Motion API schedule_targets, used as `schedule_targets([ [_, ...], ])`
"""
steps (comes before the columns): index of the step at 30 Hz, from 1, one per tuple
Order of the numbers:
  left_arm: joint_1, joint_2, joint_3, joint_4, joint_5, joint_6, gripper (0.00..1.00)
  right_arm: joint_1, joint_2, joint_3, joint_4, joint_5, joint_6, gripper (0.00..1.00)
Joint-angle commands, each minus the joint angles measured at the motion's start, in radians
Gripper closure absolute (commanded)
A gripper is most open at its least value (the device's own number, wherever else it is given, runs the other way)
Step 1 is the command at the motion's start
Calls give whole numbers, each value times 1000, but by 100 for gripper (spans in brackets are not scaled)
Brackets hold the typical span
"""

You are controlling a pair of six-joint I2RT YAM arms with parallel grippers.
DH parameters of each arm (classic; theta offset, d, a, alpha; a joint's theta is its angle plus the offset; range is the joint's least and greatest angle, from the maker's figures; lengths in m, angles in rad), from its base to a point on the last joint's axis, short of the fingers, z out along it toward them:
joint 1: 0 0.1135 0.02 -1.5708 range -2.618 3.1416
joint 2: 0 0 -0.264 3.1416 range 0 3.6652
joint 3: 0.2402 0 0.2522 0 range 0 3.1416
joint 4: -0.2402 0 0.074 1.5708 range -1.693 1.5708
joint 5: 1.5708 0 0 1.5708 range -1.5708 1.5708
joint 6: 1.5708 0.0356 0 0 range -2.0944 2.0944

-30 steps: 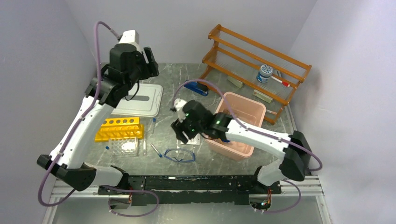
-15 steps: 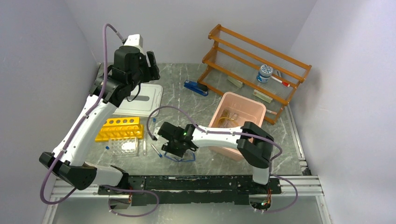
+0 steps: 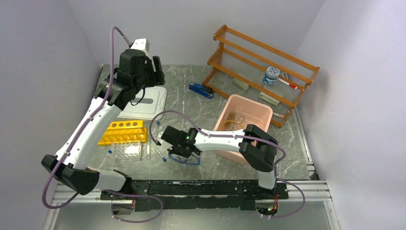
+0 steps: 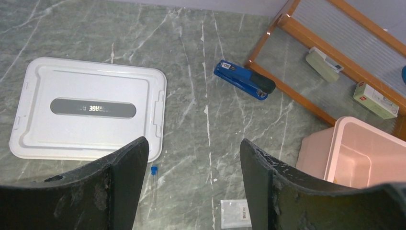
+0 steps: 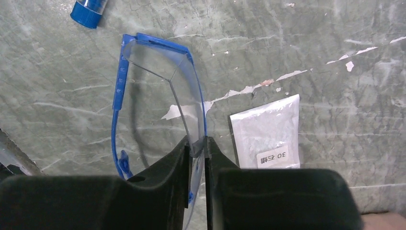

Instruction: Organize the chemistry lab equipment

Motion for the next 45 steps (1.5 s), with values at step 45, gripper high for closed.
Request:
schedule_targets([
  [45, 19, -117, -270, 229, 81, -41, 32, -739, -694, -171, -233, 382, 669, 93],
])
